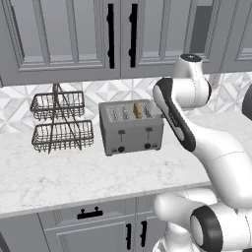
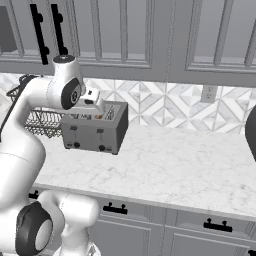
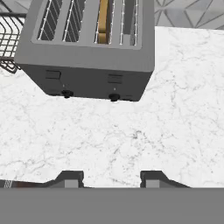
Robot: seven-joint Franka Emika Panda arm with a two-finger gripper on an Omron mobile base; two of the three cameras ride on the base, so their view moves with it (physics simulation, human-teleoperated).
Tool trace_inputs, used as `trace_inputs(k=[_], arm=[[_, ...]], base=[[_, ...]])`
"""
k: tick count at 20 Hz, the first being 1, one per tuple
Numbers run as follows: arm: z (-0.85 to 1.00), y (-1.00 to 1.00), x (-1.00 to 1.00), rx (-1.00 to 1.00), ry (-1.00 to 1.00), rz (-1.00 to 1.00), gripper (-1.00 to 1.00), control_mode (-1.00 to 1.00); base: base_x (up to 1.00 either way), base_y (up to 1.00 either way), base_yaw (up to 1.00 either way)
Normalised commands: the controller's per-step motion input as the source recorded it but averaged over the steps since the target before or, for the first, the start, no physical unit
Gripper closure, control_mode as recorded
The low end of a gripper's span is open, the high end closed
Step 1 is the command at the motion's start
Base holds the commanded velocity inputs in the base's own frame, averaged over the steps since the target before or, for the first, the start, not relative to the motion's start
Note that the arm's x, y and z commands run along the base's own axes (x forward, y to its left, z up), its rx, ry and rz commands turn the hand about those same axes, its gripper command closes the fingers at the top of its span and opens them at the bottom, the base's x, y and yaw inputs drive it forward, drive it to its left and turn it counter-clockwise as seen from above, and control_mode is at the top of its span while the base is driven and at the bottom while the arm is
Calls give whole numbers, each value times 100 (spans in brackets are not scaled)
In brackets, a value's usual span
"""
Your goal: Start the toaster. Once the lever pops up, take the bread to the plate on the dining counter.
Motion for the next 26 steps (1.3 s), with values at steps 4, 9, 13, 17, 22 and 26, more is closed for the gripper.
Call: trace_inputs(k=[4, 9, 13, 17, 22, 26], arm=[[-29, 0, 0, 0, 0, 0, -100, -100], [-46, -13, -7, 0, -8, -3, -100, -100], [-36, -15, -8, 0, -21, -6, -100, -100], [-20, -3, 0, 0, -13, -13, -100, -100], [-14, -24, 14, 0, -1, -12, -100, -100], [-13, -15, 15, 1, 0, -6, -100, -100]], base=[[0, 0, 0], [0, 0, 0], [0, 0, 0], [0, 0, 0], [0, 0, 0], [0, 0, 0]])
